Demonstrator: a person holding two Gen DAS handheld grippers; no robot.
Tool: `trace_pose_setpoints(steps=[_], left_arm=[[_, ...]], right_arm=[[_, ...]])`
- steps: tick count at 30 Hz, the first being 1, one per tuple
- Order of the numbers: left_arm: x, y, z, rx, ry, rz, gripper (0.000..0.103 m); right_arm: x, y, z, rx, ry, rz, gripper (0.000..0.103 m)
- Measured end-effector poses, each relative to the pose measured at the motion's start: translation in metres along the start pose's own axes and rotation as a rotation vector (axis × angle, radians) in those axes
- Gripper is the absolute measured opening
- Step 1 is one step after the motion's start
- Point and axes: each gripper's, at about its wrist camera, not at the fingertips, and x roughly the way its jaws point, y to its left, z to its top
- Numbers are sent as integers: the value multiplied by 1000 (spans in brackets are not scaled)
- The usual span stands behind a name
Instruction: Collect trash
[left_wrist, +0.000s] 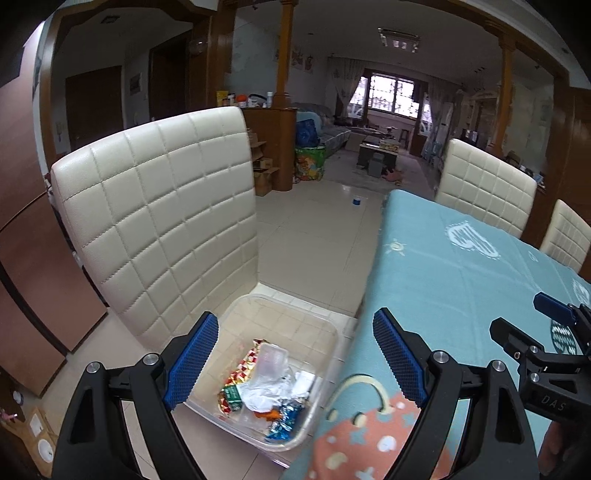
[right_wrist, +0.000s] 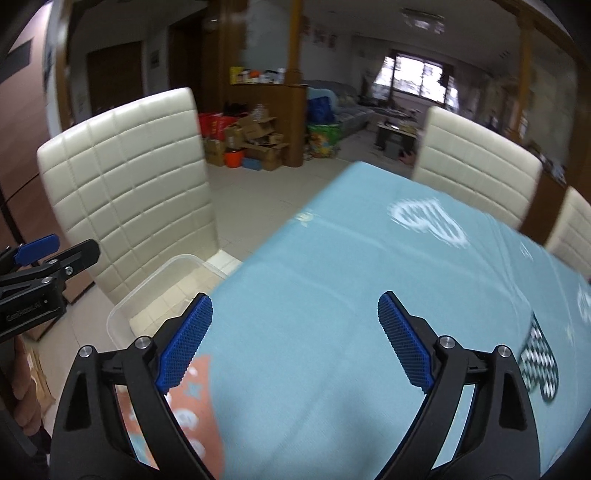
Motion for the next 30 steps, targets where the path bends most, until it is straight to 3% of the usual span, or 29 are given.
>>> trace_pose_setpoints(steps=[5, 12, 18, 30], left_arm=[[-26, -28, -7, 32, -39, -17, 84], [-70, -69, -10, 88, -104, -56, 84], [-100, -92, -12, 117, -151, -59, 84], [-118, -112, -14, 145, -187, -69, 84]], right_arm=[[-35, -30, -14, 82, -13, -84, 99], [-99, -50, -28, 83, -85, -238, 99], [-139, -71, -37, 131, -134, -238, 99], [-161, -90, -47, 180, -162, -239, 99]])
